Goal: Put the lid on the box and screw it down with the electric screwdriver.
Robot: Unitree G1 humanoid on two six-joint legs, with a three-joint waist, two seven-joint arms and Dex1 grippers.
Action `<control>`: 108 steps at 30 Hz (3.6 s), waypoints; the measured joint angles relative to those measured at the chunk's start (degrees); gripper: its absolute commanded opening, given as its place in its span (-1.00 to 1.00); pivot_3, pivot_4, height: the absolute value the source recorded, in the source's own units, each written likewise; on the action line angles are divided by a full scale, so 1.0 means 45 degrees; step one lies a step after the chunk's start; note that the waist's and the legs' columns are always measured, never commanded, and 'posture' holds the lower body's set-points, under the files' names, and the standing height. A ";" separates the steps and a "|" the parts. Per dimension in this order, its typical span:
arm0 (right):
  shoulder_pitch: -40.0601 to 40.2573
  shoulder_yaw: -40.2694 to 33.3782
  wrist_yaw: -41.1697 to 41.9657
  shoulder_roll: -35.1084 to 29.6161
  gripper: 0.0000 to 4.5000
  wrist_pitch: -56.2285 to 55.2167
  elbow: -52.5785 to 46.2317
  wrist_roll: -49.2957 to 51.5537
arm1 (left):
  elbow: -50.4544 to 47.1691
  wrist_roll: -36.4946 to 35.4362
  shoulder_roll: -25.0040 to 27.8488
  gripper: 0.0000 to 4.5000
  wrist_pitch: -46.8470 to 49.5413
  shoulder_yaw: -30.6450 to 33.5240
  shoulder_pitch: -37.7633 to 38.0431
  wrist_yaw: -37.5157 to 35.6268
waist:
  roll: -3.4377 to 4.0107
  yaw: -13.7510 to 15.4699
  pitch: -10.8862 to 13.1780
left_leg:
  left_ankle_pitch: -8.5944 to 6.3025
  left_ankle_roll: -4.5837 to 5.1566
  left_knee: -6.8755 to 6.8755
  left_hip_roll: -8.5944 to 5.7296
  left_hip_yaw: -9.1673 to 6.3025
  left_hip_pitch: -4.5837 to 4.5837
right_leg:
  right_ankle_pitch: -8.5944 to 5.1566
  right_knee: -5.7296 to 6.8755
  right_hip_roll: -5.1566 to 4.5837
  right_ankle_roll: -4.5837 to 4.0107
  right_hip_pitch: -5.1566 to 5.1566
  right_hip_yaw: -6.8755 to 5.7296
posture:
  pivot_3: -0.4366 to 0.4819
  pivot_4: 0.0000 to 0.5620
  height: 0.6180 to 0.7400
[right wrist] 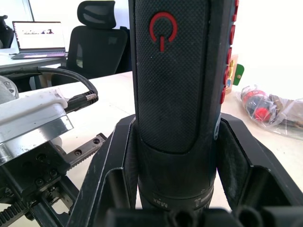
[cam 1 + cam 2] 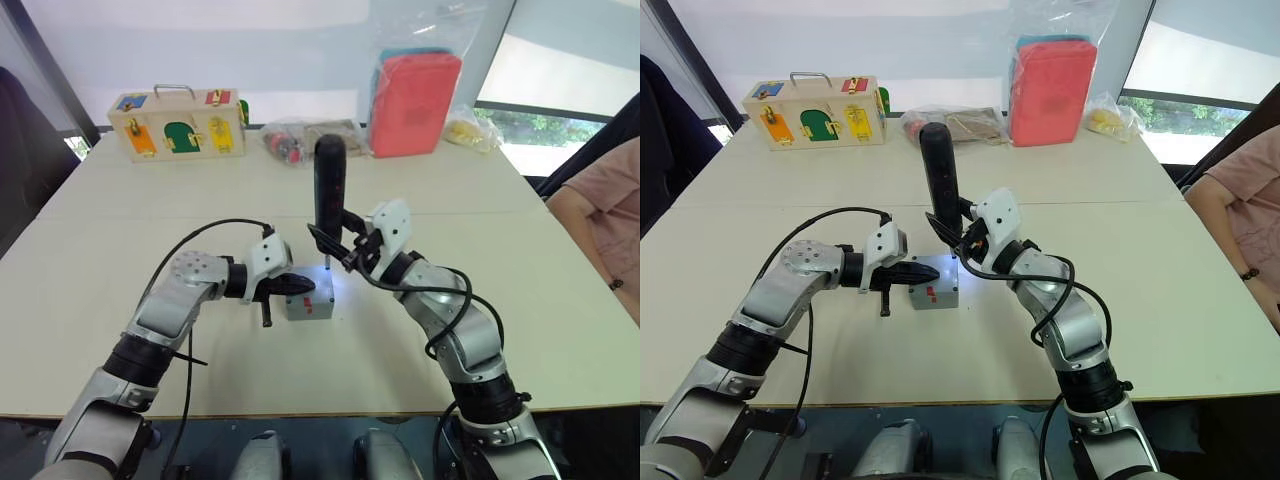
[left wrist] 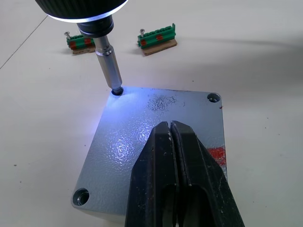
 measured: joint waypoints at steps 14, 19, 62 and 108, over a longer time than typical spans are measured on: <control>-0.3905 -0.6031 -0.2587 -0.3773 -0.20 0.8856 -0.1490 0.5217 | -0.1448 -0.1242 0.0680 -1.00 0.0350 0.1006 -0.0767 -0.0699 | 0.0041 0.0024 0.0331 | 0.0007 -0.0009 0.0044 -0.0015 -0.0012 -0.0314 | 0.0033 0.0022 -0.0037 0.0038 -0.0279 -0.0020 | -0.05 -0.47 0.83; -0.4983 -0.6299 -0.3359 -0.5413 -0.20 1.3467 0.1163 0.5191 | -0.2109 -0.2037 0.0977 -1.00 0.0624 0.1319 -0.0922 -0.1105 | 0.0133 -0.0075 0.0438 | 0.0010 -0.0005 0.0047 -0.0012 0.0018 -0.0358 | 0.0035 0.0059 -0.0022 0.0039 -0.0354 0.0001 | -0.05 -0.47 0.83; -0.3108 -0.1453 0.2140 -0.5708 -0.42 0.9920 -0.0633 0.3909 | -0.3415 -0.2459 0.3500 -1.00 0.1385 0.3864 0.2738 0.1404 | 0.0073 0.0050 0.0532 | 0.0033 -0.0040 0.0086 -0.0014 0.0033 -0.0438 | 0.0108 0.0051 -0.0016 0.0074 -0.0425 0.0010 | -0.05 -0.47 0.83; -0.0755 0.0646 0.0952 -0.3853 -0.98 0.6237 0.0073 0.0868 | 0.1693 0.0691 0.1450 -1.00 -0.2779 0.0901 0.0918 -0.0965 | 0.0018 0.0030 0.0528 | 0.0055 -0.0077 0.0089 -0.0048 0.0020 -0.0434 | 0.0109 0.0073 -0.0009 0.0076 -0.0424 0.0003 | -0.05 -0.47 0.83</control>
